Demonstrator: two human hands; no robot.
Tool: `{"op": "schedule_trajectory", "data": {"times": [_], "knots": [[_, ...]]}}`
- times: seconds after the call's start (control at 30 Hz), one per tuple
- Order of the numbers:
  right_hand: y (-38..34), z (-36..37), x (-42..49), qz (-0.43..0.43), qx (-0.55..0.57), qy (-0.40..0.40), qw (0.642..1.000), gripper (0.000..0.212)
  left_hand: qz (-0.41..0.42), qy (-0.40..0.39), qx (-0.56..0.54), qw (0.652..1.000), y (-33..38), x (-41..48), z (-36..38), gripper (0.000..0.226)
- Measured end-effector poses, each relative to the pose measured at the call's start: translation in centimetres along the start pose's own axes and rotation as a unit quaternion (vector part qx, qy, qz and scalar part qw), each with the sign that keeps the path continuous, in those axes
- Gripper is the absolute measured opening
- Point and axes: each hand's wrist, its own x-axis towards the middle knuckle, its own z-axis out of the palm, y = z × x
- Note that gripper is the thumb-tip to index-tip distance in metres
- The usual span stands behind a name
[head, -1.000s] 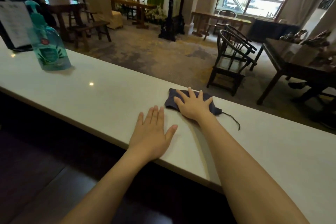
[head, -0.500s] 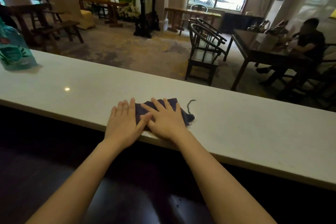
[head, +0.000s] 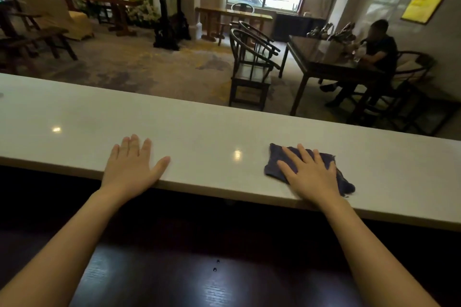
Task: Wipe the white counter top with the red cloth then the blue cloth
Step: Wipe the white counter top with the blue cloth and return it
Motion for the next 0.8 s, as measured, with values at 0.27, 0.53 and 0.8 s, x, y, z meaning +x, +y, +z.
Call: {"op": "schedule_trajectory", "data": {"times": [0.27, 0.53, 0.8], "knots": [[-6.4, 0.4, 0.6, -0.028, 0.004, 0.005, 1.000, 0.064, -0.005, -0.009, 0.009, 1.000, 0.1, 0.1, -0.1, 0.081], [-13.8, 2.2, -0.7, -0.186, 0.005, 0.001, 0.983, 0.061, -0.011, 0.000, 0.005, 1.000, 0.0, 0.3, 0.3, 0.081], [-16.1, 1.8, 2.7, -0.131, 0.002, -0.008, 0.991, 0.062, -0.006, 0.027, -0.006, 1.000, 0.0, 0.3, 0.7, 0.082]]}}
